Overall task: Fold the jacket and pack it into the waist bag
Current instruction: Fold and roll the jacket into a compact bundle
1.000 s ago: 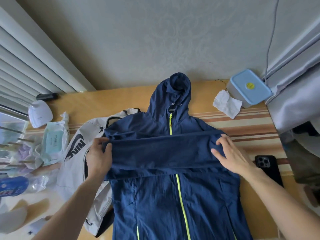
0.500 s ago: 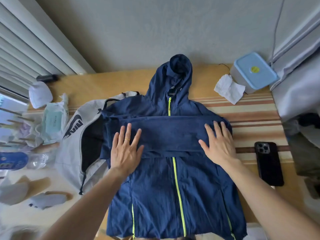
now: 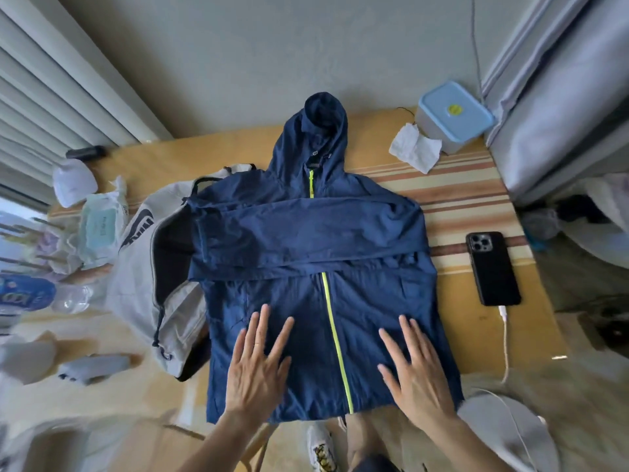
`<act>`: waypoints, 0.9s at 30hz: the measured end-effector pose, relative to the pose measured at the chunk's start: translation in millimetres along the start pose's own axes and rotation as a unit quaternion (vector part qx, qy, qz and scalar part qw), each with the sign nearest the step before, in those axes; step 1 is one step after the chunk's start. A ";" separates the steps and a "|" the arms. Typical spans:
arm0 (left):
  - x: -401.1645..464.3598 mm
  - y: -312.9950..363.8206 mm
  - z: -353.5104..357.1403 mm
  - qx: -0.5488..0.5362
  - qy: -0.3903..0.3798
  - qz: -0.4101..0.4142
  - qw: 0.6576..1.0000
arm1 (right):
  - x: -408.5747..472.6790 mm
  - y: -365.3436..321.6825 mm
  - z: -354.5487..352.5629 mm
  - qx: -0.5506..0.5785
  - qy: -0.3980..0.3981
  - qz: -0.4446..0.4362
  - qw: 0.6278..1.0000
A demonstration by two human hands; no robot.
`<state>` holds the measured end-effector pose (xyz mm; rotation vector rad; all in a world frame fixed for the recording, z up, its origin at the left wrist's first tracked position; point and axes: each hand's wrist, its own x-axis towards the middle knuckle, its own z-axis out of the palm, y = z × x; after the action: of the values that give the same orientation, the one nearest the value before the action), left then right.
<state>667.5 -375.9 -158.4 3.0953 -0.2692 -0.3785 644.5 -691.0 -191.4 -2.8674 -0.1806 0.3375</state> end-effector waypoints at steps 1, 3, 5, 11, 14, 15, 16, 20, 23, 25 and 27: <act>-10.6 -4.8 2.1 -0.007 0.010 -0.018 1.000 | -13.5 7.6 -2.1 0.003 0.013 0.034 0.999; -33.3 -18.6 10.1 -0.035 0.024 -0.068 0.997 | -41.4 24.6 -2.1 0.003 0.039 0.087 0.995; -58.9 -32.2 19.1 -0.062 0.017 -0.146 0.987 | -66.6 36.2 -0.1 0.011 0.049 0.121 0.991; -98.4 -55.0 28.2 -0.176 -0.016 -0.276 0.945 | -80.2 29.6 3.6 0.175 0.089 0.251 0.948; -90.7 -54.1 25.4 -0.243 -0.042 -0.324 0.913 | -70.6 18.0 -1.0 0.260 0.073 0.355 0.895; -90.5 -54.0 21.8 -0.267 -0.056 -0.344 0.898 | -70.3 13.8 -5.1 0.274 0.059 0.378 0.883; -91.2 -54.3 19.0 -0.292 -0.060 -0.356 0.886 | -71.0 11.2 -9.9 0.281 0.048 0.392 0.875; -112.6 -57.5 6.2 -0.407 -0.011 -0.344 0.846 | -83.8 16.2 -30.4 0.303 0.060 0.412 0.858; -132.7 -67.6 -3.3 -0.459 0.002 -0.305 0.834 | -98.1 19.7 -52.7 0.324 0.078 0.382 0.862; -141.7 -74.9 -11.1 -0.493 0.000 -0.293 0.819 | -105.8 20.7 -68.6 0.332 0.080 0.367 0.865; -147.6 -80.1 -23.3 -0.517 0.007 -0.294 0.804 | -109.8 21.5 -83.6 0.343 0.074 0.367 0.862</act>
<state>545.5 -271.9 -103.3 1.9944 0.6918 -0.3329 560.9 -747.4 -94.9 -2.1101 0.8978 0.2373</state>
